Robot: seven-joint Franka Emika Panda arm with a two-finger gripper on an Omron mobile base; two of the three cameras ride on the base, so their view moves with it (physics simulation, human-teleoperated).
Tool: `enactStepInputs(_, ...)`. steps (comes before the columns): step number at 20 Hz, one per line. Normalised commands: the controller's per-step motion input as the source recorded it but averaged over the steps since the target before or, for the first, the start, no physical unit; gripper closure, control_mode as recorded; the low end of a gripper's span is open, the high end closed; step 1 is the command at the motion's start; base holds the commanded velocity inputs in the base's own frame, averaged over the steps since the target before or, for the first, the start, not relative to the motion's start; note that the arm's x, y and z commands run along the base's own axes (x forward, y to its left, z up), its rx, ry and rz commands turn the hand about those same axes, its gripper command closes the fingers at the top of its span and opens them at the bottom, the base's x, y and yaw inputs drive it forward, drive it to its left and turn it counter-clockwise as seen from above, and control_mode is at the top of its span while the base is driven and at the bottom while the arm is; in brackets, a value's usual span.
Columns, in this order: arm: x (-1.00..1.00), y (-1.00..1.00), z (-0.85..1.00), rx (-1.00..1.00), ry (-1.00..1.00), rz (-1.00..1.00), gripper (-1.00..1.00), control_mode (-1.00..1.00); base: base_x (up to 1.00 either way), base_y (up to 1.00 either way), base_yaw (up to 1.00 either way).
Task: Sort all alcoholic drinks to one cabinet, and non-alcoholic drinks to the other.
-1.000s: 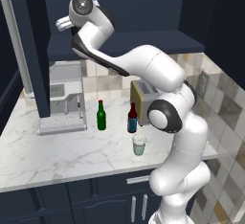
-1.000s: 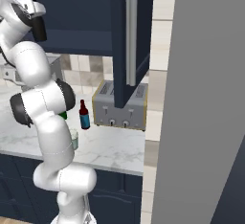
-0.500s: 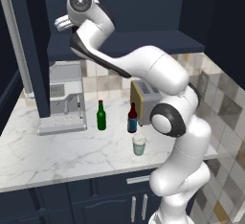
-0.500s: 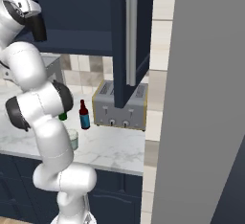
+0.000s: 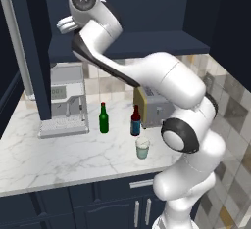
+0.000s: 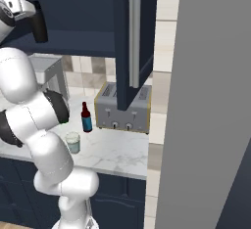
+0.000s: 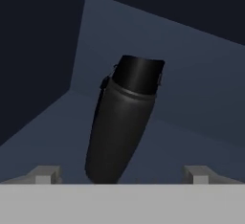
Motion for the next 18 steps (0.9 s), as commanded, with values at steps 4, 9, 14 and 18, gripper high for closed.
enactStepInputs(4, -0.76, -0.42, -0.06, 0.0, 0.0, -0.01, -1.0, -1.0, 0.0, 0.0, 0.0)
enactStepInputs(9, -0.83, -0.47, -0.21, 0.0, 0.0, -0.06, -1.0, -1.0, 0.0, 0.0, 0.0)
enactStepInputs(14, -0.72, -0.4, -0.28, 0.02, 0.04, -0.11, -1.0, -1.0, 0.0, 0.0, 0.0)
enactStepInputs(18, -0.57, -0.2, -0.35, 0.04, 0.1, -0.16, -1.0, -1.0, 0.0, 0.0, 0.0)
